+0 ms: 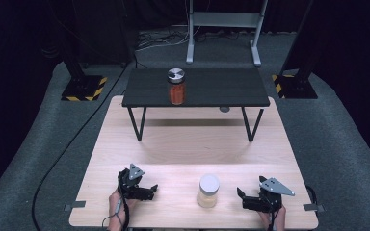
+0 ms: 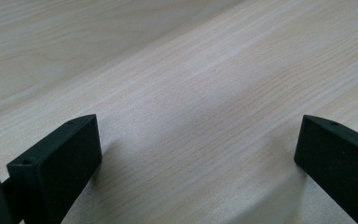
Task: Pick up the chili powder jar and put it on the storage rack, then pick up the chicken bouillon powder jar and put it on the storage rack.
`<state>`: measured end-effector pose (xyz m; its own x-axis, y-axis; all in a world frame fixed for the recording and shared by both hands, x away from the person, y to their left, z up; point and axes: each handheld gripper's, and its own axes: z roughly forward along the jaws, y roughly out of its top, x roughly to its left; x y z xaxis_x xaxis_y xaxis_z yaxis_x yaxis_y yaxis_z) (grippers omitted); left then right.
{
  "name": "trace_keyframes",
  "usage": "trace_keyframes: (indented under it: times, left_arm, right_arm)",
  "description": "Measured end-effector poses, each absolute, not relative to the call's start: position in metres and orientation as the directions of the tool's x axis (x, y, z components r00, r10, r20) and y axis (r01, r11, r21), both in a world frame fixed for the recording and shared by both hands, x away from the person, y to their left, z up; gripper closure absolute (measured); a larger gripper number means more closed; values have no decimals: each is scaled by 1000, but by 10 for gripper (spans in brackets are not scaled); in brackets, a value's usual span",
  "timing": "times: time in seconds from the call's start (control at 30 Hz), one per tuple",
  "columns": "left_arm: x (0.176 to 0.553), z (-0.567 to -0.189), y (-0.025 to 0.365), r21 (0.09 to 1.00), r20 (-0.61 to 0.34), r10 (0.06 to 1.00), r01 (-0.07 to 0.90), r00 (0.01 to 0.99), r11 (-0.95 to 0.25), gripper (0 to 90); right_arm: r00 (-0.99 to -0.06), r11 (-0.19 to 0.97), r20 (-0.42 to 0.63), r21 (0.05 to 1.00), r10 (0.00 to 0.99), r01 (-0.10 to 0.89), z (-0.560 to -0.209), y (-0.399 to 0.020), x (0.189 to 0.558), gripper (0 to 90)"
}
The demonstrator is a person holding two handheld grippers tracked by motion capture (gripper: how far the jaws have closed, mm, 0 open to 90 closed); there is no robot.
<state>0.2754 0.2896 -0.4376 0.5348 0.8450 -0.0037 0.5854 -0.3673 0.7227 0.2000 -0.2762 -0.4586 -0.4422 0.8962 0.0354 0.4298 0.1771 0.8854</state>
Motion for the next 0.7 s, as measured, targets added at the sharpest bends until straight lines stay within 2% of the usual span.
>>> trace_keyframes:
  times: [0.7]
  left_arm:
    - [273, -437, 288, 724, 9, 847, 581, 532, -372, 2]
  right_arm:
    - [-392, 170, 7, 893, 920, 416, -460, -267, 192, 0]
